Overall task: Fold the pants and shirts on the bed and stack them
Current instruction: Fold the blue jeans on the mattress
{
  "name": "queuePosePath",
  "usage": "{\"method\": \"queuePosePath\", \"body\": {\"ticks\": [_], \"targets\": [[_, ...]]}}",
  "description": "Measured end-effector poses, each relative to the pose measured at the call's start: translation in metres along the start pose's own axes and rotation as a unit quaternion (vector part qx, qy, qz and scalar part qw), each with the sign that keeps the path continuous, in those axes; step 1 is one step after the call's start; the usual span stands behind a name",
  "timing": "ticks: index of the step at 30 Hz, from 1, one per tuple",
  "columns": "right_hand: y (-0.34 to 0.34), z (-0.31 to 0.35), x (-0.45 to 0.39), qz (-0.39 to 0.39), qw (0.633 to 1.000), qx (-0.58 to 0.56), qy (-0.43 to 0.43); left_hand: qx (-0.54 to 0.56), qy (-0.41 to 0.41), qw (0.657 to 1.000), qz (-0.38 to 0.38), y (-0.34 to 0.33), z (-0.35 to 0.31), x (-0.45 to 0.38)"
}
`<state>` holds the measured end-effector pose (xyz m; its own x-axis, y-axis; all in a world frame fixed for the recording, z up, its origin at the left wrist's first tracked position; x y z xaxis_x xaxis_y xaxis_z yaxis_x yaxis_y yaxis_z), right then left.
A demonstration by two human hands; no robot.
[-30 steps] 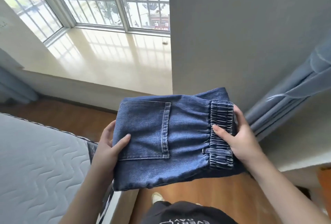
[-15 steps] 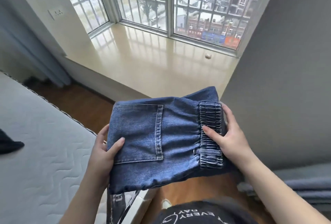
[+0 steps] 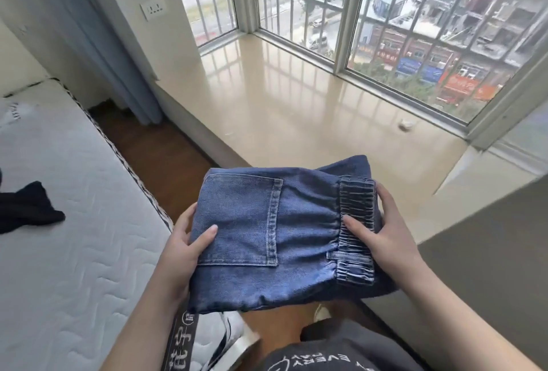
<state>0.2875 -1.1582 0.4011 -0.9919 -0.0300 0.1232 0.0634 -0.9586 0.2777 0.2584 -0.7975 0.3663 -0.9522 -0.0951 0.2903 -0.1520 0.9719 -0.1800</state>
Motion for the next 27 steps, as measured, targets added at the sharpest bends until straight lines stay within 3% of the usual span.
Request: {"method": "queuePosePath", "body": {"ticks": [10,17,27], "targets": [[-0.024,0.029,-0.115,0.111,0.993,0.023,0.032,0.043,-0.009,0.996,-0.075,0.015,-0.020,-0.030],[-0.101,0.043,-0.169,0.174,0.982,0.055,0.037,0.061,-0.005,0.982,-0.176,0.074,-0.019,-0.051],[-0.241,0.090,-0.256,0.235,0.967,0.085,0.058,0.056,-0.023,0.966,-0.250,0.184,-0.049,-0.098]]}}
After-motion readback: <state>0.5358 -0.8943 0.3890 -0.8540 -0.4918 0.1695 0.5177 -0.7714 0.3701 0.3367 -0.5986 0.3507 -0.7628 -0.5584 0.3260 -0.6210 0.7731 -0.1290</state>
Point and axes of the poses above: each hand's wrist, its own x-axis away from the middle knuckle, its own y-axis out of the back of the hand, z = x × y, the point moved 8 cm from there along -x, towards the middle knuckle, and after that the axes turned 3 degrees about z, right-handed, at the moved point
